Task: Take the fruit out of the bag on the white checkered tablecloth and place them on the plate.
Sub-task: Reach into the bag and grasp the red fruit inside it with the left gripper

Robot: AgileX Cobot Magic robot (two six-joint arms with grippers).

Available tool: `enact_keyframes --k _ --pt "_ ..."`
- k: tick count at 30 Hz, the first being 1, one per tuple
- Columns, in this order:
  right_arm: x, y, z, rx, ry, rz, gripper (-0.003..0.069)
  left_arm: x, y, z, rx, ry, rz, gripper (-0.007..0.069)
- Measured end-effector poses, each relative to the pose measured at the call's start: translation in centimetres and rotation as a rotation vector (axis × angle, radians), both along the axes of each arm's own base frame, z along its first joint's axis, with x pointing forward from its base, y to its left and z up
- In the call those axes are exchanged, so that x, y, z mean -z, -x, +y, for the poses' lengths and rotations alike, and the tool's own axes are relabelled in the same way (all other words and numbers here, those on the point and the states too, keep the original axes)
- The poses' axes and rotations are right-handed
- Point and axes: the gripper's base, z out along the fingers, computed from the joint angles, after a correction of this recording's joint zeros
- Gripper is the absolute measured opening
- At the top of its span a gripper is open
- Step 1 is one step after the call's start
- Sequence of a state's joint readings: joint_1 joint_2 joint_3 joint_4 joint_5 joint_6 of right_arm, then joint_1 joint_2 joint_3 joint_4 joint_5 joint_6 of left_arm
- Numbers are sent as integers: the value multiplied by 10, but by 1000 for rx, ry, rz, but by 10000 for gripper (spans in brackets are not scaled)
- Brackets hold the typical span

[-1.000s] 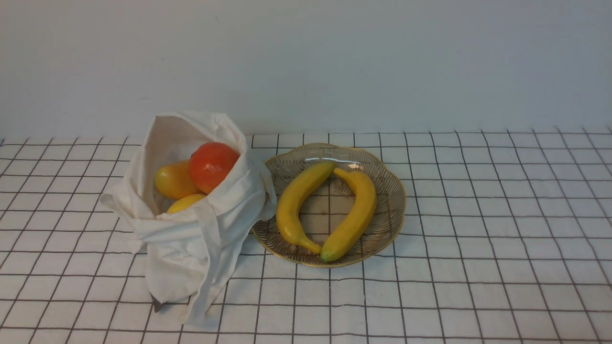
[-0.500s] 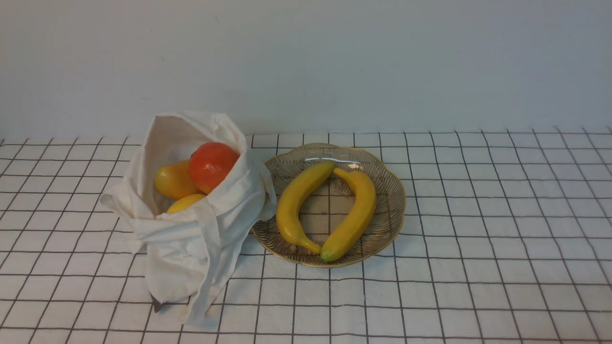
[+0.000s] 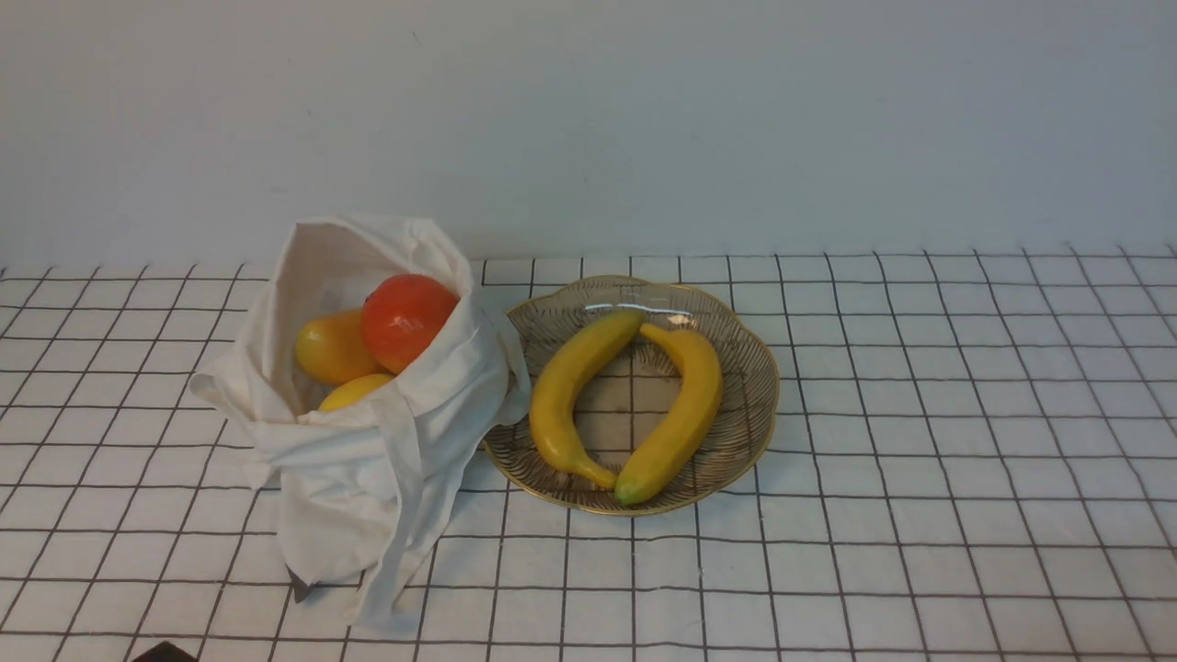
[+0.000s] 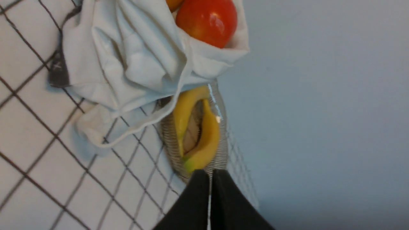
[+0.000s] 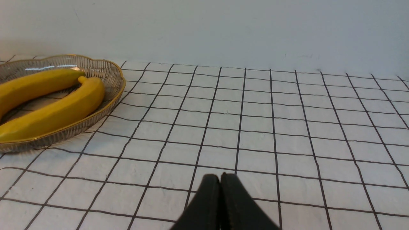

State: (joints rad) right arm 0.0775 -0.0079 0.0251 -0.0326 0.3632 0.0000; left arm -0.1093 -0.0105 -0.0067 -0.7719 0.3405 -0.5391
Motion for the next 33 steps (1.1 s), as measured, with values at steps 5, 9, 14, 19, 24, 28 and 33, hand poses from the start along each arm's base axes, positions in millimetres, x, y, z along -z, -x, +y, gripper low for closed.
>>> enact_keyframes --k 5,9,14,19,24,28,33 --pt "0 0 0 0 0 0 -15 -76 10 -3 69 -231 -233 -8" --pt "0 0 0 0 0 0 -15 -108 -6 -16 272 -491 -128 -8" --pt "0 0 0 0 0 0 -15 -114 -58 -23 628 -813 224 -8" --pt "0 0 0 0 0 0 -15 -125 -128 -20 735 -987 407 -8" --pt "0 0 0 0 0 0 -15 -133 -181 -21 730 -1034 429 -8" --pt "0 0 0 0 0 0 -15 -133 -229 -26 729 -1038 438 1" --pt "0 0 0 0 0 0 -15 -116 -272 -30 749 -1038 480 90"
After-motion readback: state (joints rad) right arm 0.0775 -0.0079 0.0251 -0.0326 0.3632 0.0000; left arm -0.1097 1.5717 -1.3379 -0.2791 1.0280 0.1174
